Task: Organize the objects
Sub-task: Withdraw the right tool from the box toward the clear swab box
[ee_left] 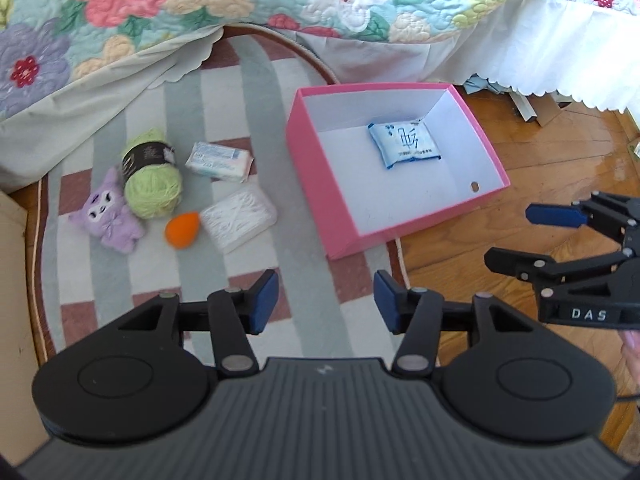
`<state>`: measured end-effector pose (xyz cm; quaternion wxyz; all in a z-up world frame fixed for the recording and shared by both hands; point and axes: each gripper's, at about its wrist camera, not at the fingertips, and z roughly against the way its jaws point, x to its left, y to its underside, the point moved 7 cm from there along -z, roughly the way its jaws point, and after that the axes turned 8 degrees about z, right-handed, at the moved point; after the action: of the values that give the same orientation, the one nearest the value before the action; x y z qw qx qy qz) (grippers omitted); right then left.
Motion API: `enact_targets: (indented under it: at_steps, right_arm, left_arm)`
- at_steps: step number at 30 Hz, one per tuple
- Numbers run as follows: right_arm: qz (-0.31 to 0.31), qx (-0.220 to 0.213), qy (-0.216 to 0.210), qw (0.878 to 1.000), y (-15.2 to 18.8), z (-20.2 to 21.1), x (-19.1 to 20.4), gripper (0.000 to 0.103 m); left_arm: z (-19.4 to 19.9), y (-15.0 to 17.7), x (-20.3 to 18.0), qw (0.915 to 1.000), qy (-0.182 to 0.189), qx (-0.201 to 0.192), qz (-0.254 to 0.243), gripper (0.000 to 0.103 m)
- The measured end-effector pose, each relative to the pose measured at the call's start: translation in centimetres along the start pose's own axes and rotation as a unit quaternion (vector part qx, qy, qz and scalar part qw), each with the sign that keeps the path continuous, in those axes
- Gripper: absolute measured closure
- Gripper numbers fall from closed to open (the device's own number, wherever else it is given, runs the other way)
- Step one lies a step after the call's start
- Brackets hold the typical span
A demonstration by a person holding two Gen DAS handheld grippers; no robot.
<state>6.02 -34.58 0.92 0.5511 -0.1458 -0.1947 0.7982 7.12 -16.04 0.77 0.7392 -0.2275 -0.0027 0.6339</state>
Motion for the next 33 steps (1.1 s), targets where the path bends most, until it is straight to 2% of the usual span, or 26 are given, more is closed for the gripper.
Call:
enact_targets:
  at_steps: [1, 6, 13, 16, 19, 26, 33]
  right_arm:
    - [0.002, -0.002, -0.003, 1.000, 0.0, 0.1, 0.4, 0.019]
    - [0.014, -0.002, -0.015, 1.000, 0.2, 0.0, 2.8, 0.018]
    - [0.023, -0.001, -0.036, 0.999, 0.2, 0.1, 5.8, 0.010]
    - [0.036, 0.003, -0.045, 0.998, 0.2, -0.1, 7.0, 0.010]
    - [0.040, 0.006, -0.057, 0.998, 0.1, -0.2, 8.0, 0.010]
    - [0.069, -0.019, -0.080, 0.994, -0.4, -0.5, 10.5, 0.010]
    - [0.077, -0.035, -0.097, 0.992, -1.3, -3.0, 12.1, 0.010]
  left_arm:
    - [0.3, 0.3, 0.3, 1.0000, 0.002, 0.001, 0.001, 0.050]
    - [1.8, 1.2, 2.1, 0.9998, 0.005, -0.013, 0.014, 0.044]
    - [1.9, 1.9, 4.7, 0.9994, -0.017, -0.015, 0.027, 0.039]
    - [1.6, 2.4, 5.7, 0.9992, -0.022, -0.007, 0.032, 0.039]
    - [1.6, 3.1, 6.4, 0.9995, -0.027, -0.003, 0.016, 0.039]
    - [2.0, 3.6, 8.7, 0.9988, -0.027, -0.008, 0.041, 0.037]
    - [0.8, 3.4, 10.9, 0.9974, -0.014, -0.014, 0.069, 0.034]
